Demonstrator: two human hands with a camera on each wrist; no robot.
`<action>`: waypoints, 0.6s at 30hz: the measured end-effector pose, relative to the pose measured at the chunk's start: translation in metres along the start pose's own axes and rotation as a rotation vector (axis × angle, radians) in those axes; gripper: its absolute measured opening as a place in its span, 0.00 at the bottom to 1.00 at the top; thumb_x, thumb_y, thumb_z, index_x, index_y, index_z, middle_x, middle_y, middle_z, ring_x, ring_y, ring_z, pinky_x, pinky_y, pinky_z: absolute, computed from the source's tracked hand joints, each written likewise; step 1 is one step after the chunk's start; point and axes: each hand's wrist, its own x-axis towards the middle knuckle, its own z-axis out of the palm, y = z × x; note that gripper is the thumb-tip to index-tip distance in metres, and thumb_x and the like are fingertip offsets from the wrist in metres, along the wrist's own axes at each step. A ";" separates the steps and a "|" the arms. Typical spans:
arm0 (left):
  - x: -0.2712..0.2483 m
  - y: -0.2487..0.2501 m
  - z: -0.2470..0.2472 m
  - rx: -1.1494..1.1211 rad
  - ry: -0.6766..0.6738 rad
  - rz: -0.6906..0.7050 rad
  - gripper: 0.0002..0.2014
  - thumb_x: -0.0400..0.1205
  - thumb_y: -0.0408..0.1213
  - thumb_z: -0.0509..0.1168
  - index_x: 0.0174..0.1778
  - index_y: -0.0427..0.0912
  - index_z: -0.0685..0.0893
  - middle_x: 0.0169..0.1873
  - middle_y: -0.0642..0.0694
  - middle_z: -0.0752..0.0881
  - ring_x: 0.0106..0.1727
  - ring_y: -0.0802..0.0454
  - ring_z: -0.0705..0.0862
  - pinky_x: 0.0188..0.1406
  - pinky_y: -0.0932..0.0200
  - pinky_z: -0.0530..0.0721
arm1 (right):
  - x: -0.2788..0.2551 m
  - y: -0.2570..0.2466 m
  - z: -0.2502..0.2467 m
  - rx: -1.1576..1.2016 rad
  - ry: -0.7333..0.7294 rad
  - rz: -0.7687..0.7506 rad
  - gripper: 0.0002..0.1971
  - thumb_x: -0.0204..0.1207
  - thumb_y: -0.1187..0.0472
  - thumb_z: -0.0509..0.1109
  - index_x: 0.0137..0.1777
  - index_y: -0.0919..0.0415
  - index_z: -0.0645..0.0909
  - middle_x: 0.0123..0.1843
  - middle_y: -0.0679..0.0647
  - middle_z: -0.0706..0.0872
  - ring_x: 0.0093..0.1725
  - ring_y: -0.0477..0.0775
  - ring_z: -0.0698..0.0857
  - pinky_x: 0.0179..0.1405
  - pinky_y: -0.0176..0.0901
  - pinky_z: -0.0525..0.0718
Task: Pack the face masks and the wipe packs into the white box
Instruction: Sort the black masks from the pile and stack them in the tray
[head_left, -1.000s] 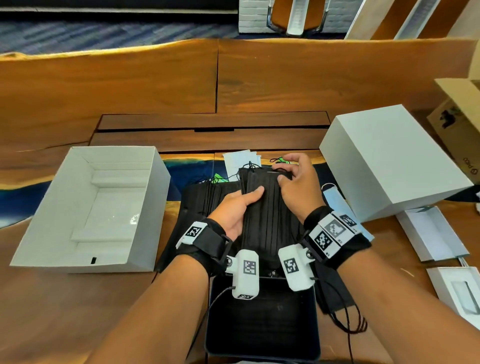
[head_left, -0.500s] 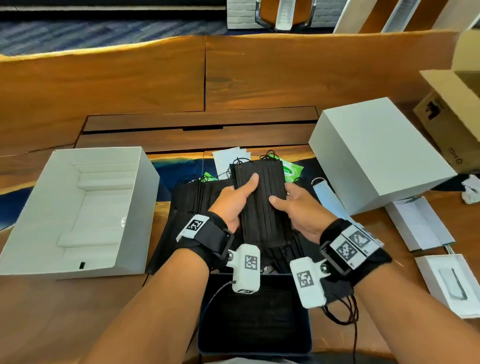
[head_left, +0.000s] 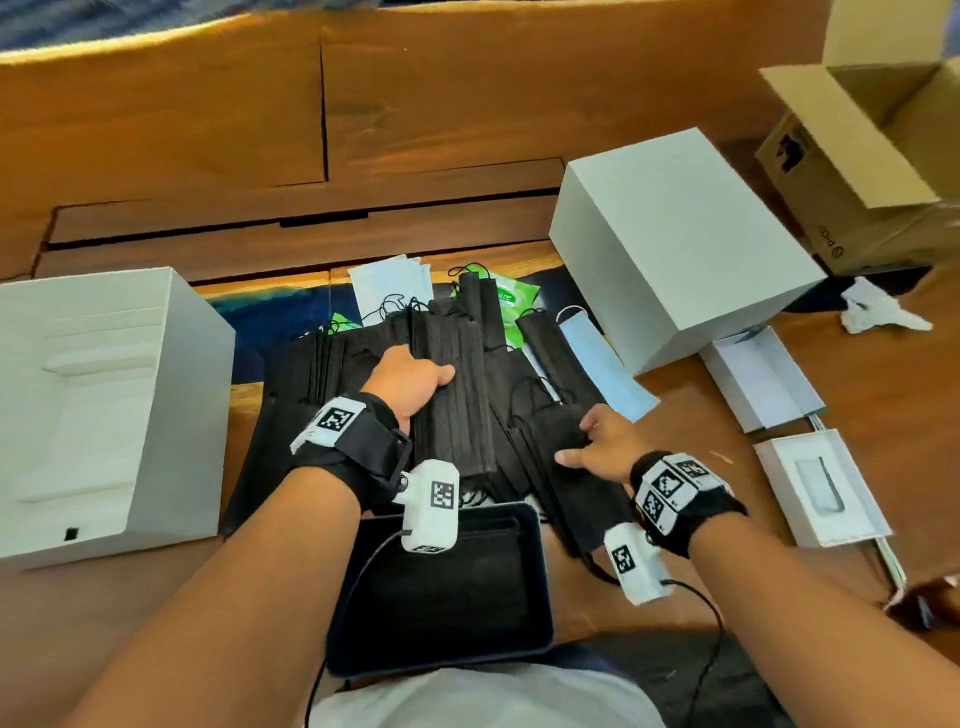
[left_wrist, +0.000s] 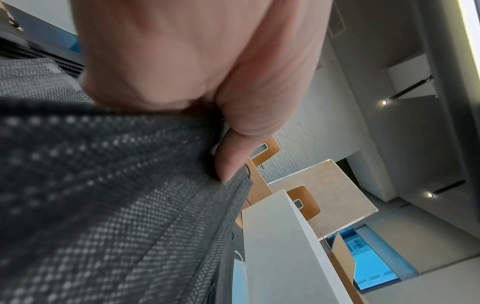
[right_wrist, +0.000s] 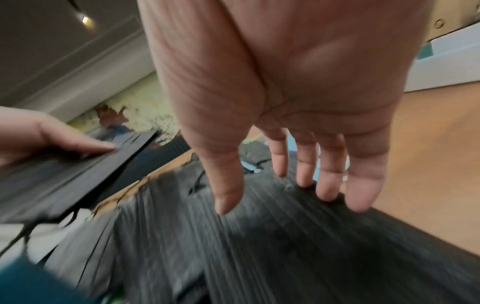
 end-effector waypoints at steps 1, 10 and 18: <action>0.000 -0.001 0.004 0.009 -0.011 0.000 0.05 0.80 0.29 0.69 0.49 0.40 0.84 0.52 0.34 0.89 0.52 0.33 0.88 0.55 0.33 0.87 | 0.001 0.004 0.008 -0.011 -0.001 -0.010 0.32 0.63 0.50 0.84 0.62 0.57 0.72 0.63 0.58 0.78 0.62 0.59 0.80 0.62 0.52 0.81; 0.004 -0.001 0.033 0.023 -0.057 -0.014 0.13 0.80 0.27 0.69 0.61 0.34 0.85 0.52 0.35 0.90 0.52 0.34 0.89 0.56 0.35 0.87 | -0.008 0.002 0.043 -0.410 0.165 -0.102 0.58 0.51 0.39 0.84 0.78 0.48 0.54 0.78 0.58 0.61 0.74 0.64 0.65 0.66 0.58 0.79; 0.011 -0.007 0.037 -0.014 -0.053 -0.033 0.15 0.79 0.25 0.68 0.62 0.33 0.85 0.53 0.33 0.90 0.53 0.33 0.89 0.56 0.33 0.87 | -0.010 0.000 0.031 -0.367 0.207 -0.194 0.16 0.70 0.64 0.70 0.56 0.58 0.70 0.57 0.60 0.79 0.58 0.64 0.80 0.53 0.55 0.84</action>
